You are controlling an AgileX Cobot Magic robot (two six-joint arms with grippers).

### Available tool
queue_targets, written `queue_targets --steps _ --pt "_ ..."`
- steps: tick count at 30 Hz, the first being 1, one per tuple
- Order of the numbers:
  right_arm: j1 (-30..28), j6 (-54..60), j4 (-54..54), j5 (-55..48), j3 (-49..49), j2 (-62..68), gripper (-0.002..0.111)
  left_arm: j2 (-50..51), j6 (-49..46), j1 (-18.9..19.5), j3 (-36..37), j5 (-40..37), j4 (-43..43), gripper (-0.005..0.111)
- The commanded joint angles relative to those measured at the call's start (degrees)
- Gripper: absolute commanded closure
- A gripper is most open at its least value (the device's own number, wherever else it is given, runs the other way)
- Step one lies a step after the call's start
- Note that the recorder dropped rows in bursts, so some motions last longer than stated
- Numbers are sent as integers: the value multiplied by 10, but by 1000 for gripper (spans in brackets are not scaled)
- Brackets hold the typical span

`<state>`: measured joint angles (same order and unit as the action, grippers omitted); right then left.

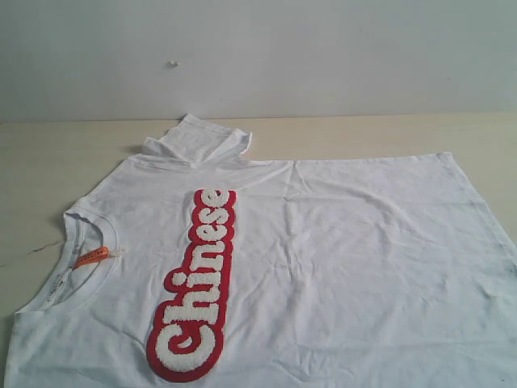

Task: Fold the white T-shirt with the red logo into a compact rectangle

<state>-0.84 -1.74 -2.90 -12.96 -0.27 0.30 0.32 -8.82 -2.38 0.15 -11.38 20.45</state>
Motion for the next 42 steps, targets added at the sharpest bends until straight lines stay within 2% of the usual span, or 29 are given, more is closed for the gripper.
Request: queue_targets --steps 1,8,16,22,25,28,31,34,36,38,42 --pt "-3 -1 19 88 3 -3 108 -3 3 -4 -1 87 53 107" --pt "-3 1 29 197 3 -3 108 -3 3 -4 -1 106 54 107" --pt "-3 0 29 207 3 -3 108 -3 4 -4 -1 110 60 107" --pt "-3 -10 32 211 3 -3 108 -3 135 -4 -1 114 103 107" --pt "-3 -88 59 214 3 -3 108 -3 154 -4 -1 114 103 107" --pt "-3 -233 85 217 3 -3 108 -3 191 -4 -1 110 108 107" --pt "-3 -238 84 223 3 -3 108 -3 213 -4 -1 108 108 107" --pt "-3 -238 84 228 3 -3 108 -3 213 -4 -1 101 108 107" --pt "-3 -238 84 210 3 -3 108 -3 204 -4 -6 65 88 107" --pt "-3 -233 84 168 -12 -3 108 -3 165 -4 -28 52 82 107" --pt "-3 -204 84 157 -56 45 108 -3 148 -4 -73 39 82 107"
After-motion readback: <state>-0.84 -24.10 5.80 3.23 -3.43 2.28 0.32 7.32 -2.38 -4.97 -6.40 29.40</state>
